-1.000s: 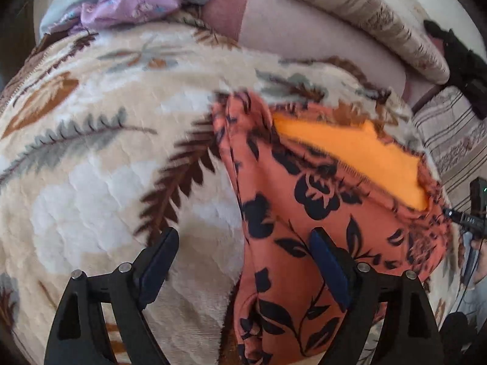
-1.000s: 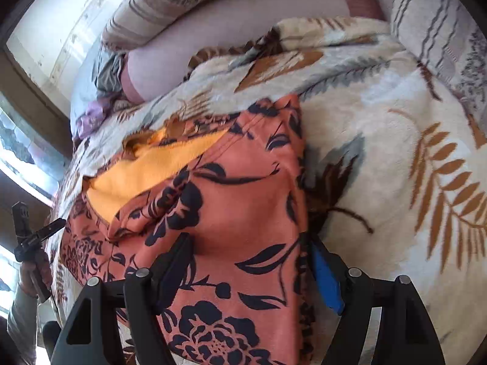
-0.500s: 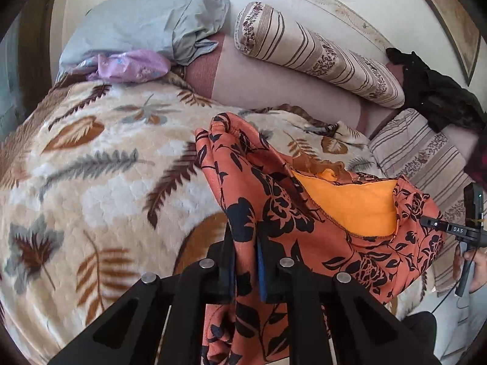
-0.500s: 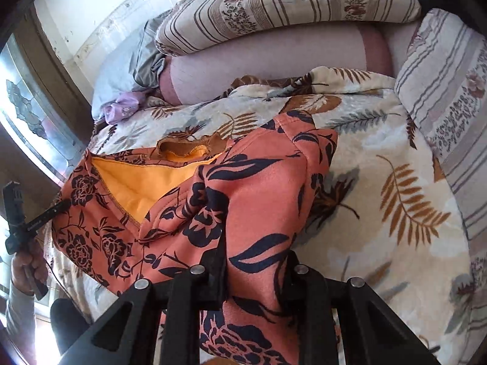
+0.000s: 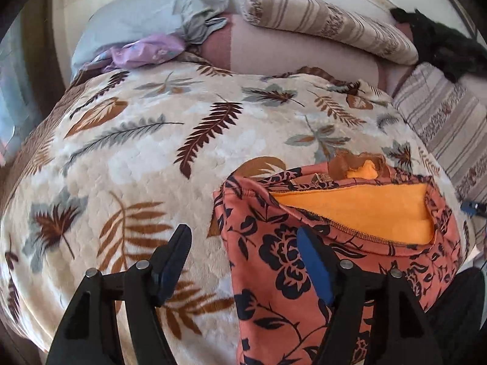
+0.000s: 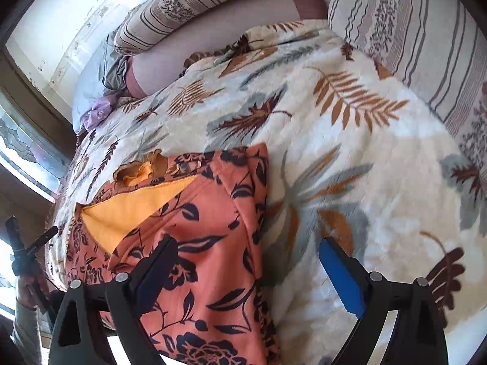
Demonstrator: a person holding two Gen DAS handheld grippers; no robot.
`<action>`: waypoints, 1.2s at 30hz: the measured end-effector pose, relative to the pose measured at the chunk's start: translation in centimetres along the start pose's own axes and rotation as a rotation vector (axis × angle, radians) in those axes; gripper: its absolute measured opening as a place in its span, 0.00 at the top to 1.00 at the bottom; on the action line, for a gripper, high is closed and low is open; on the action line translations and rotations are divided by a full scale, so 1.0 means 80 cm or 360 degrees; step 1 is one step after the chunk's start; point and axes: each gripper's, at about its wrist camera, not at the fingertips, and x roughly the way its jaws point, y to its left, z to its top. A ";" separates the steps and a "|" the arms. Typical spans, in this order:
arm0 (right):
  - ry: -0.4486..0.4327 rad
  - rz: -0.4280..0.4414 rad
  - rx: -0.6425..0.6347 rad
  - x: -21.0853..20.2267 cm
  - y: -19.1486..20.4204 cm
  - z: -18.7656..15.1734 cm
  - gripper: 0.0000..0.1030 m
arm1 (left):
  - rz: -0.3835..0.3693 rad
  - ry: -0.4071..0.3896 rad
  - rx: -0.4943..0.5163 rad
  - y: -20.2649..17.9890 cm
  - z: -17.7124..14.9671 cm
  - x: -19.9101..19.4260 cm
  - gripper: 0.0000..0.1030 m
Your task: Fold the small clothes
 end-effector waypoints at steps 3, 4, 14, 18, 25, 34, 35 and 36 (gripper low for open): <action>0.0009 -0.0053 -0.0163 0.010 0.014 0.007 0.07 | 0.0069 0.0081 0.0138 -0.008 0.007 0.038 0.30; 0.0023 -0.0083 -0.0246 0.015 0.020 0.005 0.07 | 0.0080 0.0111 0.0166 -0.007 0.008 0.048 0.30; 0.0084 -0.0192 -0.0610 0.075 0.052 0.033 0.09 | 0.0049 0.0130 0.0171 -0.001 0.025 0.090 0.30; 0.0206 -0.0183 -0.0614 0.112 0.053 0.044 0.45 | 0.0040 0.0119 0.0153 0.000 0.026 0.097 0.30; 0.0271 -0.0113 -0.0528 0.114 0.055 0.049 0.67 | 0.0025 0.0106 0.0181 -0.003 0.026 0.100 0.66; -0.0165 -0.0251 -0.0507 0.016 0.074 0.077 0.91 | 0.0091 -0.0261 0.0004 0.012 0.048 0.007 0.93; -0.0192 -0.0247 -0.0403 0.020 0.056 0.088 0.91 | 0.0103 -0.0254 -0.0051 0.020 0.052 0.014 0.93; -0.0190 -0.0242 -0.0273 0.034 0.033 0.097 0.83 | 0.0107 -0.0159 -0.0076 0.027 0.056 0.038 0.92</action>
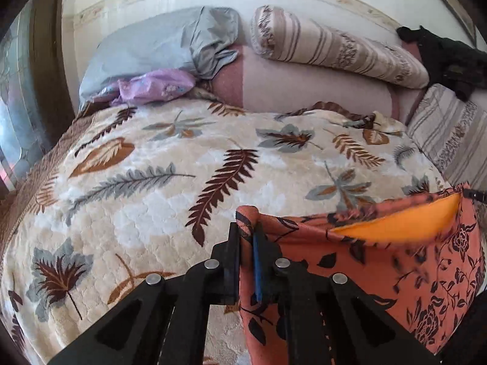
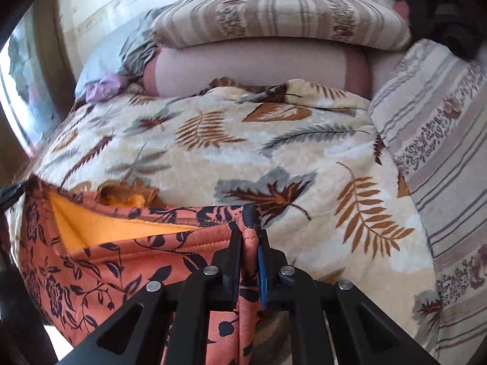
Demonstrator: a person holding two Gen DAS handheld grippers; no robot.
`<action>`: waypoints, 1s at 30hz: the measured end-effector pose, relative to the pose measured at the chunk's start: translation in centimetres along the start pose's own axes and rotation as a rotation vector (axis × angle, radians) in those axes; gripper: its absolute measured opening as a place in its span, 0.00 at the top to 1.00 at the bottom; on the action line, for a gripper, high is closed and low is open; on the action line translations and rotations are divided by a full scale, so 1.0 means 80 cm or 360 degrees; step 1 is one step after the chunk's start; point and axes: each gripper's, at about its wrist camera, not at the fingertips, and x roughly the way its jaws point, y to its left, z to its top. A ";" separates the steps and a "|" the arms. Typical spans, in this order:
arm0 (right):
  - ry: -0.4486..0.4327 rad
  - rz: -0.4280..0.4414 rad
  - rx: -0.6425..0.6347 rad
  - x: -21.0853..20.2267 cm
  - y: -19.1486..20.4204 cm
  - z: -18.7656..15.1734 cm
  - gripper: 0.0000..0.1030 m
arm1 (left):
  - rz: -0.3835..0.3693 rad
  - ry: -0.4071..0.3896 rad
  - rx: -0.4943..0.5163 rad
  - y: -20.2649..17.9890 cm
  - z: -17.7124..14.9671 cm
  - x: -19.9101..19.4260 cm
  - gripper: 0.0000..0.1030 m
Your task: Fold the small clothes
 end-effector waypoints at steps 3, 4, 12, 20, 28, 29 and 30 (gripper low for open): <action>0.0464 -0.0007 0.0489 0.100 -0.074 -0.033 0.63 | 0.0055 0.0472 -0.0154 0.019 -0.018 0.089 0.87; 0.0364 0.0040 0.0549 0.093 -0.080 -0.041 0.64 | 0.0043 0.0406 -0.0178 0.020 -0.019 0.083 0.86; 0.0117 -0.0055 0.0199 -0.021 -0.014 -0.066 0.42 | 0.0166 0.0007 -0.0046 0.005 -0.015 -0.034 0.31; 0.0088 0.0363 -0.0119 -0.071 0.118 -0.089 0.26 | -0.0015 -0.0086 0.0159 -0.072 -0.076 -0.098 0.23; 0.0373 0.0125 0.0355 -0.009 0.046 -0.152 0.26 | 0.0159 0.0312 -0.0209 -0.015 -0.131 -0.066 0.21; 0.0364 0.0059 0.0353 -0.015 0.045 -0.148 0.26 | 0.0190 0.0252 -0.0234 -0.008 -0.124 -0.077 0.21; 0.0338 0.0073 0.0344 -0.021 0.046 -0.143 0.25 | 0.0216 0.0194 -0.0259 -0.004 -0.116 -0.087 0.21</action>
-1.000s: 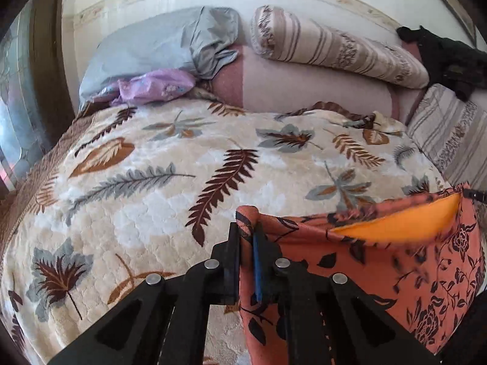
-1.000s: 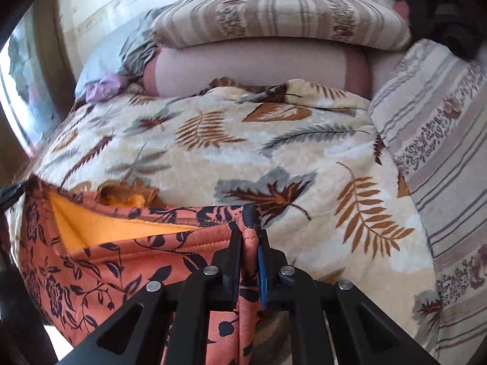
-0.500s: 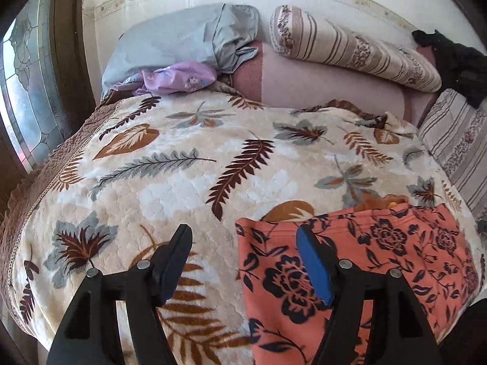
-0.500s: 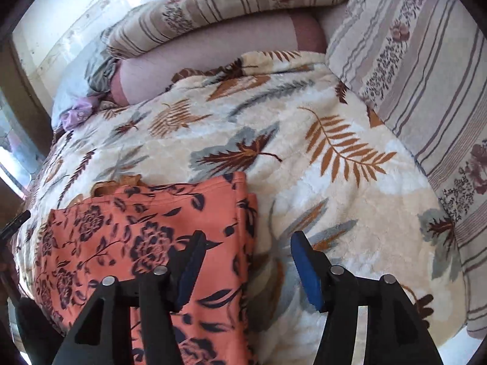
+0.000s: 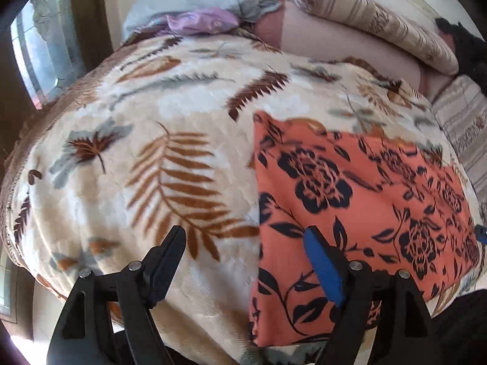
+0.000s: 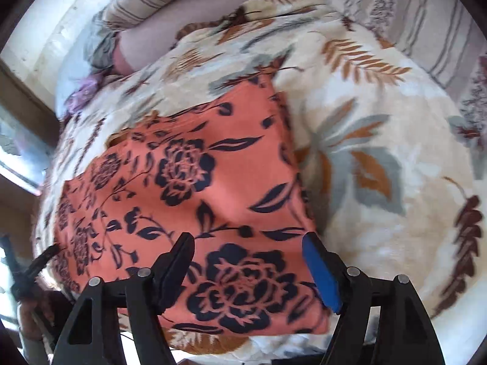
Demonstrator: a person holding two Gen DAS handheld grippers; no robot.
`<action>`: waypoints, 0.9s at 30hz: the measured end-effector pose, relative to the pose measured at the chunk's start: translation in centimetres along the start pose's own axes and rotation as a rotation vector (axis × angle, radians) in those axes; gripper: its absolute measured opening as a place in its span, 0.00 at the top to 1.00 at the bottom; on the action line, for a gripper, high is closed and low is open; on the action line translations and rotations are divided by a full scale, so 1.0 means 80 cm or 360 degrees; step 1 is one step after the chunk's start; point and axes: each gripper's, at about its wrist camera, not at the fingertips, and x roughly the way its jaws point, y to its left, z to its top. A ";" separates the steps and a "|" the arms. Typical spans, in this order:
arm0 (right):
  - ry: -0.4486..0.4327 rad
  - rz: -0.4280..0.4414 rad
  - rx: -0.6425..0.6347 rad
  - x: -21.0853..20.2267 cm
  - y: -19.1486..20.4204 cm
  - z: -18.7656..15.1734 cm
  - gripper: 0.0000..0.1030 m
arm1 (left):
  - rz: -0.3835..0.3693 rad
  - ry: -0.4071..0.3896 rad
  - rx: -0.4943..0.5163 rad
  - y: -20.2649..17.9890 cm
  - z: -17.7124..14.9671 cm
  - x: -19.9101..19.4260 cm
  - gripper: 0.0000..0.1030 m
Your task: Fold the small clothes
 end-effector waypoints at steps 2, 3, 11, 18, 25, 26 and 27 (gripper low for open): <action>-0.0067 0.0129 -0.0022 -0.017 0.017 0.009 0.25 | -0.0011 -0.0079 -0.0063 -0.001 0.013 -0.014 0.21; -0.0096 0.0195 -0.0039 -0.022 0.030 0.013 0.25 | -0.0052 -0.0092 -0.0084 -0.006 0.018 -0.016 0.21; 0.0171 0.0733 -0.0129 0.060 0.125 0.074 0.22 | -0.0225 -0.0047 0.0386 -0.123 0.011 0.025 0.21; -0.0025 0.0781 0.0660 0.135 -0.031 0.119 0.43 | -0.0169 -0.0113 0.0488 -0.113 -0.020 0.063 0.10; -0.0100 0.0462 0.0475 0.094 -0.014 0.100 0.33 | -0.0160 -0.0115 0.0417 -0.113 -0.014 0.070 0.02; -0.0109 0.0438 0.0445 0.083 -0.005 0.093 0.28 | -0.0159 -0.0117 0.0417 -0.113 -0.014 0.070 0.02; -0.0126 0.0431 0.0424 0.071 0.002 0.086 0.27 | -0.0157 -0.0116 0.0411 -0.110 -0.016 0.070 0.02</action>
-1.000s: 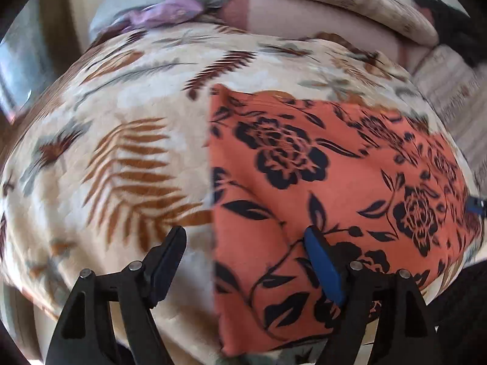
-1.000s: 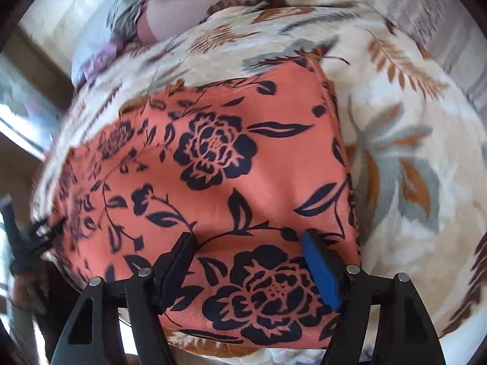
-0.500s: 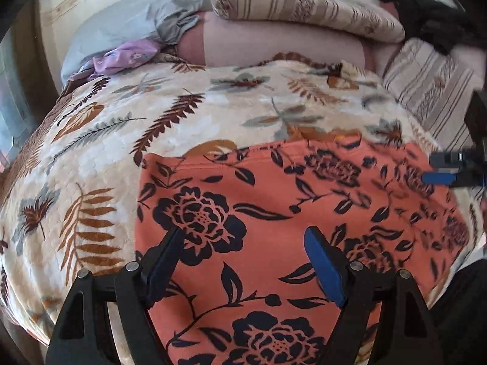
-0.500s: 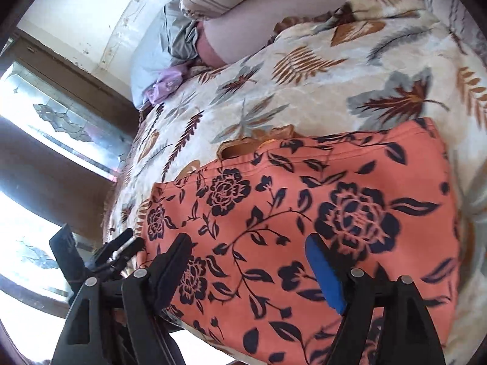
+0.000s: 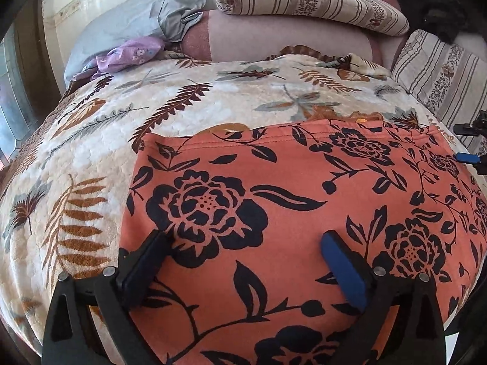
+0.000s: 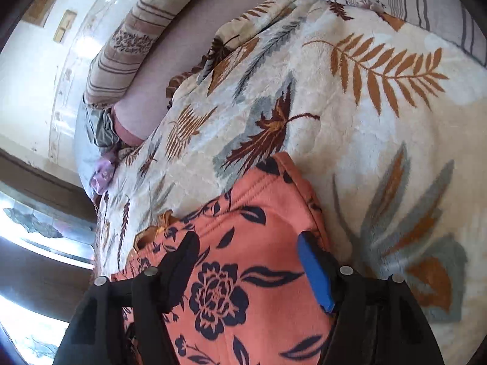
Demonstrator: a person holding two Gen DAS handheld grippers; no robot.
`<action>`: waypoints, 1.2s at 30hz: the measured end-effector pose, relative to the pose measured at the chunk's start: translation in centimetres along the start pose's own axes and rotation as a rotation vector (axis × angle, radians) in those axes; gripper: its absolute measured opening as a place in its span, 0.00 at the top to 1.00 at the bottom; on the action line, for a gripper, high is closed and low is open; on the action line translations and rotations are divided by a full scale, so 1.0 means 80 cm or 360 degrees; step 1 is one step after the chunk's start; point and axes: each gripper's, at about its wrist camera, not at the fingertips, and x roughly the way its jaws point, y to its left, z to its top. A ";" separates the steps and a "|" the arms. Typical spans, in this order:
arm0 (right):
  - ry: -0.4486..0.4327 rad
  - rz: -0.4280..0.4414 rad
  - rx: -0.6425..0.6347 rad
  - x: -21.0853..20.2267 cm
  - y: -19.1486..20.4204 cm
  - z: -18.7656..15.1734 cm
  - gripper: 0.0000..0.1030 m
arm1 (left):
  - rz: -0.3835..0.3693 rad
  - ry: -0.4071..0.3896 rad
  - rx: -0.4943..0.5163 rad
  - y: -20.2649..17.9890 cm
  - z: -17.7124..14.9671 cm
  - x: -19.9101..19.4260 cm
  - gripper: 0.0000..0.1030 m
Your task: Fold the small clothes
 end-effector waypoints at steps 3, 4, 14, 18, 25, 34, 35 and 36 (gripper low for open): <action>-0.0041 0.0057 -0.0026 -0.039 0.021 -0.036 0.23 | 0.0013 0.0001 -0.0031 0.003 -0.005 -0.007 0.02; -0.0041 0.0079 -0.0031 -0.052 0.026 -0.051 0.22 | 0.0023 0.0002 -0.0048 0.005 -0.006 -0.010 0.02; 0.0094 0.0235 0.0357 -0.072 -0.054 -0.170 0.18 | -0.0016 0.0034 -0.0248 0.024 -0.021 -0.037 0.02; 0.0046 0.0297 0.0479 -0.070 -0.068 -0.160 0.18 | -0.0034 0.0044 -0.0273 0.023 -0.027 -0.046 0.02; 0.0025 0.0326 0.0459 -0.082 -0.059 -0.172 0.18 | -0.0058 0.0060 -0.0364 0.023 -0.024 -0.051 0.02; 0.0034 0.0297 0.0505 -0.064 -0.077 -0.169 0.18 | -0.0171 0.0042 -0.0402 -0.010 0.004 -0.047 0.02; 0.0002 0.0286 0.0501 -0.064 -0.078 -0.162 0.18 | -0.0180 0.0022 -0.0397 -0.015 0.008 -0.050 0.02; -0.0026 0.0282 0.0504 -0.064 -0.078 -0.155 0.18 | -0.0184 0.0002 -0.0393 -0.018 0.011 -0.054 0.02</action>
